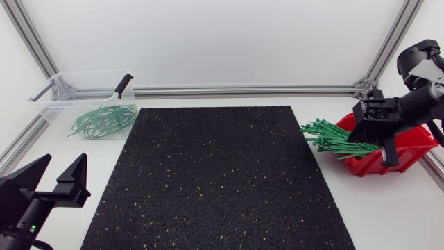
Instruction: Take a green cable tie from the red box, thread the tail through the head to close it, then place it in the transparent bin on the left.
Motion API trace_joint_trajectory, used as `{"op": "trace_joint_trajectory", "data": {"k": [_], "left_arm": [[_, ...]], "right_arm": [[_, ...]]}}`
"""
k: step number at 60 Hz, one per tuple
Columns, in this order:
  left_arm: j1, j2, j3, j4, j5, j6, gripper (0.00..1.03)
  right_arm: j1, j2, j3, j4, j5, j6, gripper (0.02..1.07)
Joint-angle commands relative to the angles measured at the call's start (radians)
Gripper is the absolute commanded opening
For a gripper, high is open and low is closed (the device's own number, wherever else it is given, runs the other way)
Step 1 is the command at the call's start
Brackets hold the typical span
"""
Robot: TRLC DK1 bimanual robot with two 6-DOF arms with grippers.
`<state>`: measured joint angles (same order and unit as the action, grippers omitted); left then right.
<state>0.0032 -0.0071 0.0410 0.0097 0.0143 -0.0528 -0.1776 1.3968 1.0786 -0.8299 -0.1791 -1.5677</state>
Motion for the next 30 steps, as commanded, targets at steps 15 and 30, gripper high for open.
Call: {"op": "trace_joint_trajectory", "data": {"k": [15,30], "left_arm": [[-0.003,-0.005,-0.039,-0.024,0.004,-0.01,0.99],[-0.002,-0.005,-0.039,-0.024,0.004,-0.01,0.99]], "right_arm": [[0.017,0.019,0.096,-0.08,-0.086,0.078,0.08],[0.055,0.022,0.014,-0.09,-0.146,0.106,0.08]]}}
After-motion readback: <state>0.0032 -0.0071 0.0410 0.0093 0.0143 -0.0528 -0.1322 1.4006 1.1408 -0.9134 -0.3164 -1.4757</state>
